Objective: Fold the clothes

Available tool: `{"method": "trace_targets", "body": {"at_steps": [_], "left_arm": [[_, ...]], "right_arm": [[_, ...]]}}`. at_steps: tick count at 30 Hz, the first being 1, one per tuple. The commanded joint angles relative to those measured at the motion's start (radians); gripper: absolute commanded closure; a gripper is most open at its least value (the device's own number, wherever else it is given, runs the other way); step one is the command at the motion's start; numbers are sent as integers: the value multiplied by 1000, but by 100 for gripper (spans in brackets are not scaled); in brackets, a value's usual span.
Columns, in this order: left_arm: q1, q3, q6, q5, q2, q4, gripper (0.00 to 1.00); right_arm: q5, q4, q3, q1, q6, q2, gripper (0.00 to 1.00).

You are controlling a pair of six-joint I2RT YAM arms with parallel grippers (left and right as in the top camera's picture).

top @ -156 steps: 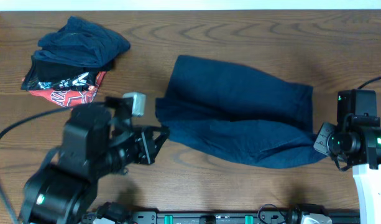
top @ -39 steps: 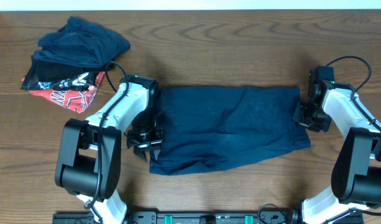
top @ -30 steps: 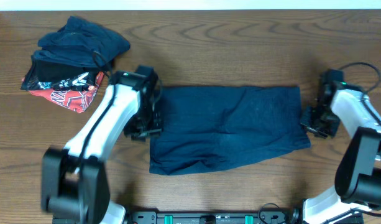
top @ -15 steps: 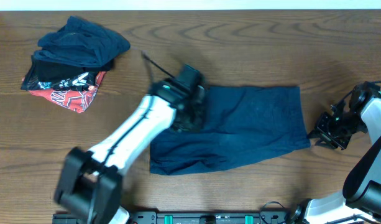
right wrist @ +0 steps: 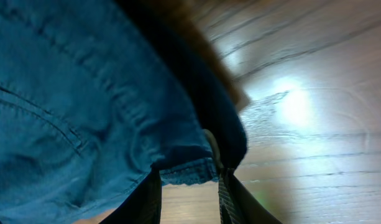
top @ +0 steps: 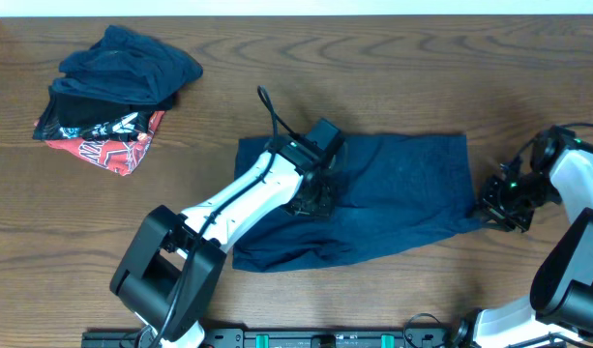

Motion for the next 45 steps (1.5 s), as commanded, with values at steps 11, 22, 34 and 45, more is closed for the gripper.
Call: {"method": "trace_targets", "body": {"at_steps": [11, 22, 34, 45], "left_arm": [[170, 56, 195, -212, -21, 398, 45], [225, 56, 194, -205, 61, 560, 35], [224, 56, 194, -193, 85, 412, 35], [246, 56, 180, -193, -129, 410, 32]], "right_arm": [[-53, -8, -6, 117, -19, -18, 71], [72, -8, -7, 182, 31, -17, 71], [243, 116, -7, 175, 195, -17, 99], [280, 411, -7, 174, 219, -17, 99]]}}
